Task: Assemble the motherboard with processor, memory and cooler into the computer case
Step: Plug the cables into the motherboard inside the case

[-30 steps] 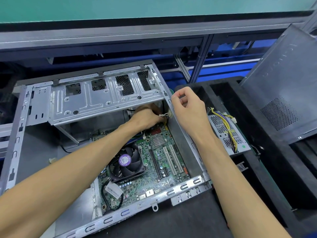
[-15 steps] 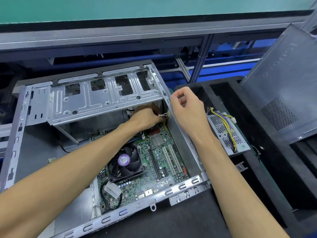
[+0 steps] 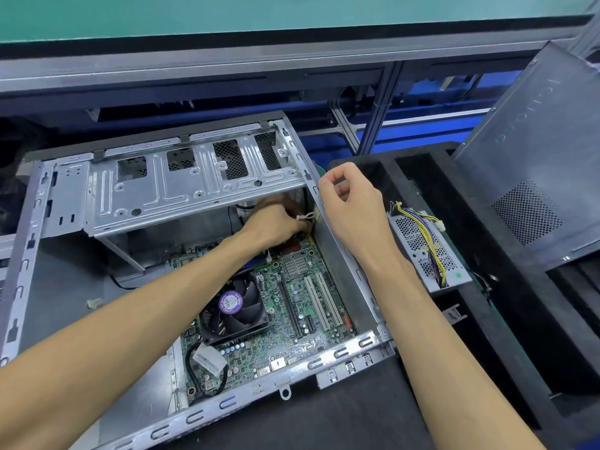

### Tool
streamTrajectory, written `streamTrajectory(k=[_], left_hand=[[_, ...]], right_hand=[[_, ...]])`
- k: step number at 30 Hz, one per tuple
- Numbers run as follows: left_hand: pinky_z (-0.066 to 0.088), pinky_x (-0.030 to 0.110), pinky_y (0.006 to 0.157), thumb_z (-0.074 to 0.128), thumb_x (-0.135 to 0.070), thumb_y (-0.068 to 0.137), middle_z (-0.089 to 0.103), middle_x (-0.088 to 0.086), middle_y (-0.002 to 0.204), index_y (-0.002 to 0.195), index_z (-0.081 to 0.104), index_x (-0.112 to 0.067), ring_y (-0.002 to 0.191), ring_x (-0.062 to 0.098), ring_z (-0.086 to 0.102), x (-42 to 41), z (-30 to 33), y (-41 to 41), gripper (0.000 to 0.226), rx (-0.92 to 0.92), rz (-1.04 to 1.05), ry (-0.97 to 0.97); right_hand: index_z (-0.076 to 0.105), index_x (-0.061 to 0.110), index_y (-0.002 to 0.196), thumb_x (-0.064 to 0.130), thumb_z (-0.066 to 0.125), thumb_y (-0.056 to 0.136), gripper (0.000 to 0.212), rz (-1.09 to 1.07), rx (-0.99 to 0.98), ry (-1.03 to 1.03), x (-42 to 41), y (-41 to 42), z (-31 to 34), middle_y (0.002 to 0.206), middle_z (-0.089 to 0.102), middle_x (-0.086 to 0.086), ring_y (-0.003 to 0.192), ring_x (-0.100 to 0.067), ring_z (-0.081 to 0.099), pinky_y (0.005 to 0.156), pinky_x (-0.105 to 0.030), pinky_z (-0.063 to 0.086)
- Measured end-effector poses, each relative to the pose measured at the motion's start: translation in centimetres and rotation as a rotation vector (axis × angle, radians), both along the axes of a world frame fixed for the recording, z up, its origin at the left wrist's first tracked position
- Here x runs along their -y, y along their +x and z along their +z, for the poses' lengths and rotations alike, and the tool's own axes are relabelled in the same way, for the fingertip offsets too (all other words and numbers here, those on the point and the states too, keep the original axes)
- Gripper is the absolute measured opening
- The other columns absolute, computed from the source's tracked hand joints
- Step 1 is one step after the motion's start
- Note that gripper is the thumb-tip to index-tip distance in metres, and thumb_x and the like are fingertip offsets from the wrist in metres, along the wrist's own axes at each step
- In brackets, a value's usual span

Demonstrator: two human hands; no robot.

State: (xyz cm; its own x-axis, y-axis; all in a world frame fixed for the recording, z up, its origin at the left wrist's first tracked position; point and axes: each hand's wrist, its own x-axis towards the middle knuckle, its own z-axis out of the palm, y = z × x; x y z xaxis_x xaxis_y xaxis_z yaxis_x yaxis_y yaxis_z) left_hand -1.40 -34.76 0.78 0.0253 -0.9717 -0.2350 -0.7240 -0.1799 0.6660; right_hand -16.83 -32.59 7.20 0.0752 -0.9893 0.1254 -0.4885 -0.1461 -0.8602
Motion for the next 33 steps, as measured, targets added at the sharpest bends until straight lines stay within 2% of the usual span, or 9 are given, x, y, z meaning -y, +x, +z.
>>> streamTrajectory(k=[2,6,9,15,18,21,27,29,33], left_hand=[[0.052,0.029,0.068,0.077,-0.044,0.079,0.071,0.0,0.089,0.078,0.067,-0.027,0.08,0.016,0.066,-0.01,-0.1,0.06,0.019,-0.016,0.009,0.004],[0.041,0.023,0.057,0.078,-0.04,0.078,0.067,-0.004,0.088,0.077,0.059,-0.03,0.072,0.007,0.059,-0.26,-0.23,-0.07,0.021,-0.042,0.009,-0.067],[0.044,0.023,0.065,0.075,-0.038,0.081,0.067,-0.004,0.094,0.083,0.06,-0.031,0.077,0.01,0.061,-0.24,-0.26,-0.12,0.017,-0.011,-0.001,-0.102],[0.048,0.026,0.074,0.078,-0.045,0.078,0.063,-0.007,0.092,0.075,0.054,-0.037,0.084,0.013,0.06,-0.25,-0.32,0.23,0.026,0.002,-0.013,-0.068],[0.047,0.025,0.066,0.078,-0.044,0.078,0.067,-0.007,0.088,0.071,0.058,-0.035,0.077,0.012,0.061,-0.21,-0.36,0.2,0.023,0.027,-0.027,-0.104],[0.039,0.018,0.054,0.076,-0.042,0.079,0.07,-0.005,0.086,0.078,0.067,-0.032,0.071,0.006,0.061,-0.22,-0.45,0.23,0.013,0.029,-0.018,-0.134],[0.045,0.016,0.063,0.076,-0.04,0.08,0.061,-0.011,0.078,0.065,0.052,-0.038,0.067,0.004,0.055,-0.29,-0.53,0.25,0.028,0.01,-0.025,-0.108],[0.046,0.02,0.06,0.076,-0.041,0.08,0.062,-0.012,0.076,0.064,0.053,-0.037,0.065,0.004,0.055,-0.2,-0.49,0.22,0.028,0.016,-0.031,-0.107],[0.041,0.018,0.052,0.075,-0.04,0.08,0.066,-0.011,0.078,0.063,0.054,-0.037,0.064,0.002,0.057,-0.25,-0.42,0.06,0.027,0.038,-0.054,-0.131]], right_hand=[[0.06,0.024,0.096,0.03,0.052,0.099,0.01,-0.001,-0.002,0.0,-0.01,-0.01,0.04,0.08,0.062,0.0,0.069,-0.008,0.054,0.062,-0.024,0.045],[0.06,0.025,0.096,0.03,0.053,0.099,0.01,0.003,-0.001,0.005,0.07,-0.06,-0.1,0.078,0.061,0.001,0.065,-0.004,0.052,0.059,-0.018,0.041],[0.059,0.026,0.094,0.031,0.053,0.099,0.009,0.0,0.004,0.006,0.12,-0.05,-0.2,0.073,0.058,0.007,0.062,0.001,0.051,0.054,-0.011,0.037],[0.059,0.026,0.094,0.031,0.053,0.098,0.008,-0.007,-0.005,-0.006,0.21,-0.01,-0.26,0.074,0.06,0.006,0.063,0.0,0.052,0.057,-0.019,0.04],[0.059,0.026,0.093,0.03,0.053,0.098,0.008,-0.002,-0.004,-0.005,0.23,-0.01,-0.29,0.073,0.059,0.006,0.062,0.0,0.051,0.054,-0.013,0.038],[0.059,0.026,0.093,0.029,0.053,0.098,0.008,-0.003,0.005,-0.006,0.23,-0.01,-0.36,0.073,0.059,0.006,0.062,0.001,0.051,0.053,-0.009,0.039],[0.059,0.025,0.093,0.029,0.054,0.098,0.008,-0.002,0.008,-0.016,0.27,-0.04,-0.38,0.073,0.059,0.006,0.062,0.002,0.051,0.055,-0.008,0.04],[0.059,0.026,0.093,0.029,0.054,0.098,0.008,-0.001,0.005,-0.016,0.29,-0.07,-0.38,0.074,0.059,0.006,0.063,0.002,0.052,0.056,-0.008,0.04],[0.059,0.026,0.093,0.03,0.053,0.098,0.008,0.0,0.004,-0.01,0.29,-0.06,-0.34,0.075,0.06,0.006,0.063,0.002,0.052,0.054,-0.007,0.04]])
